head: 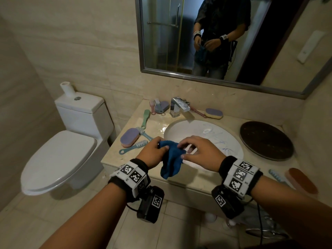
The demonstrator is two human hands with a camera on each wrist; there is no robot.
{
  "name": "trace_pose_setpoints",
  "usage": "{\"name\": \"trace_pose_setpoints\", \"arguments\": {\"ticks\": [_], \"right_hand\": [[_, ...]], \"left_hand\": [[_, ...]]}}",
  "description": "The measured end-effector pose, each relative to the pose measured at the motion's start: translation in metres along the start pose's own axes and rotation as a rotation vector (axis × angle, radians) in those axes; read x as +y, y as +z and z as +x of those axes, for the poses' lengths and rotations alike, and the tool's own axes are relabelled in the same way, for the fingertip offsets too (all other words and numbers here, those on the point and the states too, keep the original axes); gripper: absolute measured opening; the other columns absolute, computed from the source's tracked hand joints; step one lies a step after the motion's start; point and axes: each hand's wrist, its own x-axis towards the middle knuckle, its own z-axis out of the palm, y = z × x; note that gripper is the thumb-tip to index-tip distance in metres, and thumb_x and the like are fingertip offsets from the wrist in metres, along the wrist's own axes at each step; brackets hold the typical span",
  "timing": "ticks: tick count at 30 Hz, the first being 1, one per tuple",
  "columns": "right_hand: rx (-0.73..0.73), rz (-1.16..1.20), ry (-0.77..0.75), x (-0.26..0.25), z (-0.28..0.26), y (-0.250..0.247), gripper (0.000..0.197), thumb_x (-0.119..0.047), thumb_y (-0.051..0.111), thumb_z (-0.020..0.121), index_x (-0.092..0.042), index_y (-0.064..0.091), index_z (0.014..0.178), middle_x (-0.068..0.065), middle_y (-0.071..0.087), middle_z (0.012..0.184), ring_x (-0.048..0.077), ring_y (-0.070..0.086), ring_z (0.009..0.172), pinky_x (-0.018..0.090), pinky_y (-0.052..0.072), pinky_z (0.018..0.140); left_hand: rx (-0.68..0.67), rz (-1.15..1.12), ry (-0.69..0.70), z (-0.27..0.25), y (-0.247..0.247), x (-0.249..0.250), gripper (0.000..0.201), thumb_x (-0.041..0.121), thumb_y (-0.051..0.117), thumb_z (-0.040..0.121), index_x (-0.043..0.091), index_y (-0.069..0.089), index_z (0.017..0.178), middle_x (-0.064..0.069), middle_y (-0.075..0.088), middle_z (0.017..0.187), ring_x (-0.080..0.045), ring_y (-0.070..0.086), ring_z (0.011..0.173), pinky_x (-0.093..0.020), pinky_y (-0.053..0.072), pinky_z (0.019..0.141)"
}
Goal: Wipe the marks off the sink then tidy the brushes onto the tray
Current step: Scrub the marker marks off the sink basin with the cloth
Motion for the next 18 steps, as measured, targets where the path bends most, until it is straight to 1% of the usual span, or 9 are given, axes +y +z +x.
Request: {"name": "trace_pose_setpoints", "arguments": {"ticks": [2, 4, 5, 7, 9, 11, 13, 16, 18], "right_hand": [[-0.044, -0.078, -0.018, -0.002, 0.001, 0.002, 0.054, -0.025, 0.074, 0.077, -0.029, 0.050, 0.126, -0.013, 0.049, 0.117, 0.005, 0.050, 0.101, 0.006, 0.038, 0.073], [-0.095, -0.070, -0.002, -0.003, 0.001, 0.010, 0.066, -0.025, 0.075, 0.075, -0.031, 0.042, 0.131, -0.011, 0.050, 0.120, 0.005, 0.049, 0.106, 0.008, 0.040, 0.077], [-0.088, -0.037, 0.020, -0.002, 0.002, 0.014, 0.063, -0.024, 0.075, 0.075, -0.031, 0.042, 0.129, -0.008, 0.055, 0.116, 0.007, 0.053, 0.103, 0.012, 0.044, 0.079], [-0.049, 0.001, 0.073, 0.000, 0.003, 0.019, 0.049, -0.023, 0.072, 0.078, -0.029, 0.047, 0.120, -0.004, 0.061, 0.101, 0.012, 0.058, 0.091, 0.026, 0.051, 0.080], [-0.046, -0.031, 0.113, 0.003, 0.006, 0.021, 0.030, -0.025, 0.068, 0.082, -0.024, 0.056, 0.110, -0.002, 0.064, 0.095, 0.013, 0.059, 0.086, 0.032, 0.052, 0.080], [-0.066, -0.044, 0.142, 0.007, 0.009, 0.023, 0.018, -0.029, 0.064, 0.085, -0.020, 0.061, 0.101, -0.001, 0.066, 0.091, 0.015, 0.061, 0.085, 0.036, 0.052, 0.081], [-0.052, -0.023, 0.177, 0.006, 0.013, 0.027, 0.012, -0.030, 0.062, 0.087, -0.018, 0.062, 0.091, -0.002, 0.063, 0.083, 0.015, 0.060, 0.081, 0.034, 0.050, 0.075], [0.026, -0.013, 0.237, 0.000, 0.021, 0.035, 0.026, -0.033, 0.059, 0.089, -0.008, 0.064, 0.081, 0.003, 0.057, 0.078, 0.017, 0.056, 0.075, 0.029, 0.043, 0.067], [0.070, 0.106, 0.319, -0.002, 0.026, 0.040, 0.029, -0.032, 0.058, 0.090, -0.005, 0.066, 0.085, 0.005, 0.059, 0.076, 0.017, 0.056, 0.071, 0.025, 0.044, 0.063]], "left_hand": [[-0.016, -0.034, 0.010, -0.002, 0.003, 0.006, 0.013, 0.014, 0.049, 0.095, 0.025, 0.047, 0.088, -0.013, 0.059, 0.097, -0.033, 0.059, 0.094, -0.053, 0.048, 0.091], [-0.027, -0.077, 0.005, -0.002, 0.007, 0.012, 0.010, 0.015, 0.049, 0.096, 0.023, 0.044, 0.091, -0.016, 0.057, 0.101, -0.030, 0.059, 0.093, -0.051, 0.049, 0.089], [-0.034, -0.112, -0.006, -0.003, 0.008, 0.014, 0.009, 0.016, 0.050, 0.096, 0.021, 0.042, 0.094, -0.017, 0.057, 0.101, -0.030, 0.059, 0.094, -0.050, 0.050, 0.088], [-0.048, -0.166, -0.023, -0.001, 0.008, 0.014, 0.019, 0.016, 0.054, 0.094, 0.017, 0.037, 0.103, -0.017, 0.057, 0.099, -0.030, 0.060, 0.091, -0.045, 0.053, 0.081], [-0.093, -0.158, -0.035, -0.001, 0.003, 0.011, 0.031, 0.013, 0.058, 0.091, 0.016, 0.033, 0.109, -0.016, 0.058, 0.100, -0.027, 0.060, 0.089, -0.038, 0.054, 0.075], [-0.131, -0.101, -0.043, 0.000, -0.004, 0.005, 0.038, 0.011, 0.060, 0.090, 0.018, 0.034, 0.117, -0.013, 0.058, 0.108, -0.023, 0.060, 0.093, -0.038, 0.055, 0.080], [-0.121, 0.050, -0.025, 0.001, -0.014, -0.003, 0.048, 0.015, 0.062, 0.089, 0.023, 0.037, 0.129, -0.008, 0.054, 0.121, -0.021, 0.057, 0.105, -0.036, 0.051, 0.089], [-0.117, 0.192, 0.054, 0.007, -0.025, -0.012, 0.060, 0.023, 0.068, 0.085, 0.026, 0.039, 0.137, -0.002, 0.042, 0.140, -0.021, 0.044, 0.127, -0.029, 0.041, 0.099], [-0.179, 0.232, 0.136, 0.012, -0.027, -0.017, 0.065, 0.022, 0.071, 0.081, 0.025, 0.040, 0.138, 0.000, 0.043, 0.141, -0.017, 0.041, 0.130, -0.029, 0.038, 0.105]]}}
